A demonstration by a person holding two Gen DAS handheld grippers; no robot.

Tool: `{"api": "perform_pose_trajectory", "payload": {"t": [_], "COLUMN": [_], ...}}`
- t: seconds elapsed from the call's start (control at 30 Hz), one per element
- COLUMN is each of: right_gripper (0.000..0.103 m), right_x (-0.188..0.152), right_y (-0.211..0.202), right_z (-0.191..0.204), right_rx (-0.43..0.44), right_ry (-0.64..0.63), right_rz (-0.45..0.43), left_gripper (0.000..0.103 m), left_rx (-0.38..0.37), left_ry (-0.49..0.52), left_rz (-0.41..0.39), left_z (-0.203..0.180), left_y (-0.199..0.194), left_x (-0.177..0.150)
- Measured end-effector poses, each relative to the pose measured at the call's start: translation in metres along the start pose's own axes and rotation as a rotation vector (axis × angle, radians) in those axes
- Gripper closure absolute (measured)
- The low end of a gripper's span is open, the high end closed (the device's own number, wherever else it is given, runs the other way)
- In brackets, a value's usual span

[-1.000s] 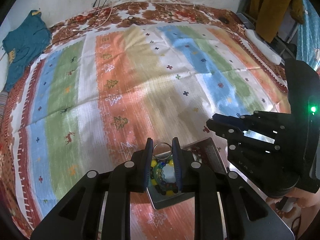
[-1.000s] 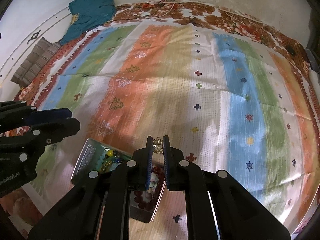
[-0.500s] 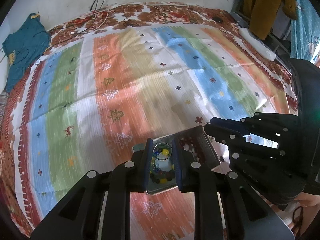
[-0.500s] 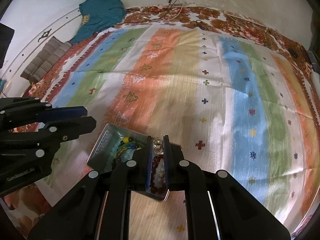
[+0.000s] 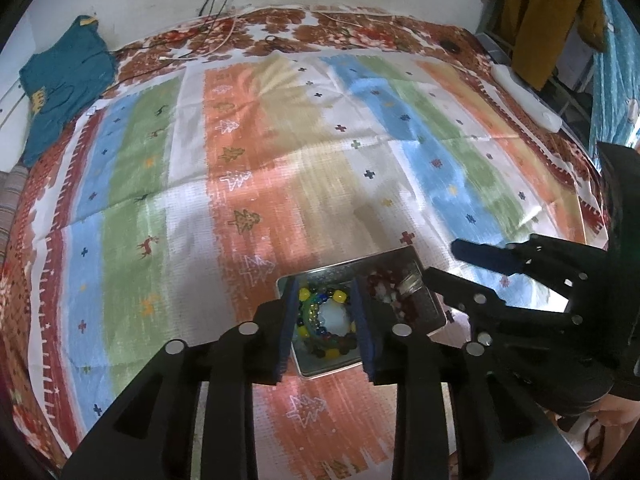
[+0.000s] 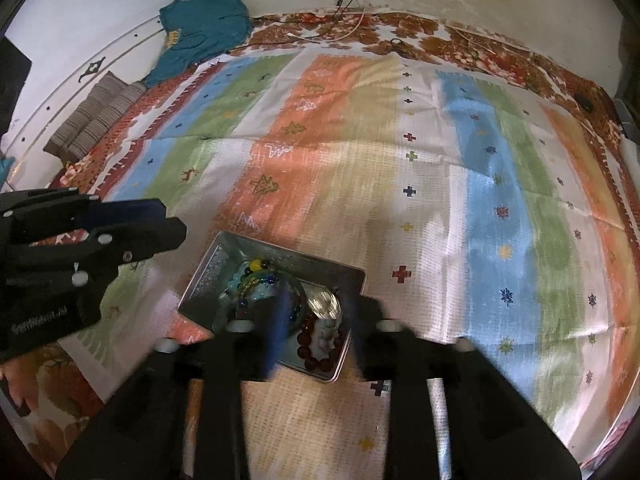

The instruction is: Organize jewelry

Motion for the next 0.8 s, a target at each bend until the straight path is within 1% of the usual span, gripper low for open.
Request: {"api": "perform_pose_trajectory", "payload": {"t": [0.07,0.13,0.2,0.27,0.33,0.4,0.43,0.53,0.67,0.77,0.8], "right_gripper": [0.066,0.066,0.064,0.059,0.057,0.053,0.048,0.045,0.040,0.038,0.038], "right_x": [-0.002,-0.004,-0.006,-0.010,-0.012,-0.016,-0.017,-0.024,-0.034,-0.039,-0.041], "right_y": [-0.003,-0.005,-0.008,-0.013,-0.018,-0.026,-0.029,-0.039,-0.049,-0.052,-0.053], "right_z": [-0.001,-0.002,-0.002,-0.003,-0.005,-0.008,-0.008,-0.010,-0.009,-0.007,-0.006], "right_rx": [0.000,-0.004,-0.013,-0.019,-0.001,0.023,0.027,0.036,0.058,0.057,0.059], "right_ry": [0.002,0.002,-0.004,-0.005,0.004,0.020,0.021,0.021,0.015,0.004,-0.002], "right_rz": [-0.004,-0.007,-0.014,-0.026,-0.028,-0.034,-0.039,-0.051,-0.061,-0.062,-0.061], "left_gripper": [0.073,0.069,0.066,0.063,0.057,0.056,0.055,0.051,0.049,0.047,0.044], "left_rx": [-0.001,-0.001,0.001,0.001,-0.001,-0.009,-0.011,-0.014,-0.020,-0.017,-0.016], "left_ry": [0.000,0.001,0.007,0.009,0.008,0.003,0.002,0.011,0.013,0.011,0.009], "left_rz": [-0.003,-0.008,-0.012,-0.018,-0.029,-0.041,-0.045,-0.058,-0.069,-0.077,-0.080], "left_z": [0.000,-0.001,-0.003,-0.005,-0.006,-0.008,-0.009,-0.013,-0.016,-0.017,-0.017], "left_y": [-0.002,-0.004,-0.007,-0.010,-0.015,-0.020,-0.021,-0.028,-0.033,-0.037,-0.038], "left_x": [-0.002,-0.003,-0.006,-0.011,-0.015,-0.019,-0.021,-0.029,-0.037,-0.042,-0.044]}}
Point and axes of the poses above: each gripper's, at about its wrist camera, not at the fingertips, and y roughly the way its jaws point, z to its left, x to its top, the point moved 1 cm from there along y, roughly the way its jaws point, and after that the axes turned 13 degrees about y, right-handed, at the moved point
